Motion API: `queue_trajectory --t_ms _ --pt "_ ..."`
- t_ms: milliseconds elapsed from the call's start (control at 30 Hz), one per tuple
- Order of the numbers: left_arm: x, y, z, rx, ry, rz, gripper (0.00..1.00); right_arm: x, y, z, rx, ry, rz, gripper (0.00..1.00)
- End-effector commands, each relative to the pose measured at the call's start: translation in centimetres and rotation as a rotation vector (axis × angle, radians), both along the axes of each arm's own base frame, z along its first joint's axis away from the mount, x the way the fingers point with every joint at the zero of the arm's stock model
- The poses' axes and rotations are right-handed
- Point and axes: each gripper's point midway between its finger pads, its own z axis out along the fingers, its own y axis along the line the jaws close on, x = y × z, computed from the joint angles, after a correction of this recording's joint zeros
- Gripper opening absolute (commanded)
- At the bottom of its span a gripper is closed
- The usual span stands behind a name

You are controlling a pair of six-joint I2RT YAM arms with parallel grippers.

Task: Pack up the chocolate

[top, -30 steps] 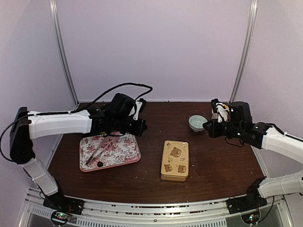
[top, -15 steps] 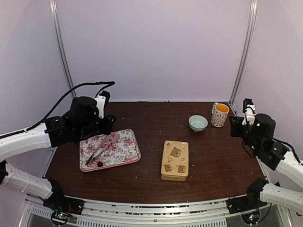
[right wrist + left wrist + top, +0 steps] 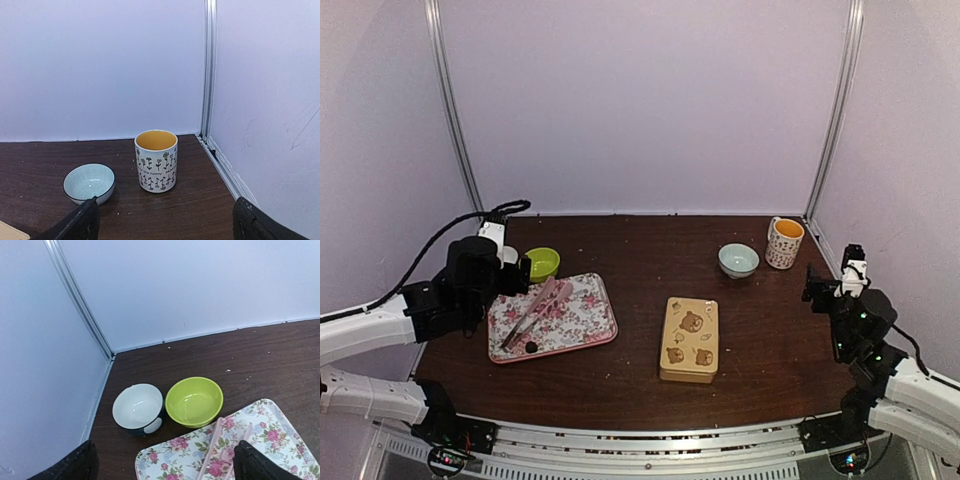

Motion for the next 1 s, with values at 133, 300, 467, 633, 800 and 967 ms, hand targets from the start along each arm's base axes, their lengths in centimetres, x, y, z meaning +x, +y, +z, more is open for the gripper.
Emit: queue_trajectory --t_ms 133,300,467,633,800,967 --pt "0.8 6.0 1.7 0.083 -0.125 0.224 0.93 1.4 -2.7 1.6 0.019 -0.147 -0.092 0.92" --pt "1.6 10.8 -2.1 0.082 -0.073 0.295 0.98 3.8 -3.4 -1.2 -0.035 -0.079 -0.116 0.93" --pt "2.1 13.5 -2.3 0.07 -0.102 0.395 0.93 5.2 -4.1 -1.3 -0.044 -0.068 -0.155 0.93" --pt "1.6 17.7 -3.4 0.032 -0.154 0.548 0.92 6.2 -5.1 -2.4 -0.024 -0.095 -0.182 0.94" --pt "3.3 17.2 -4.4 0.032 -0.195 0.482 0.98 8.2 -4.2 -3.1 -0.041 -0.007 -0.114 0.96" --pt "5.7 16.4 -4.3 0.062 -0.249 0.361 0.97 8.3 -4.6 -3.2 -0.031 0.002 -0.139 1.0"
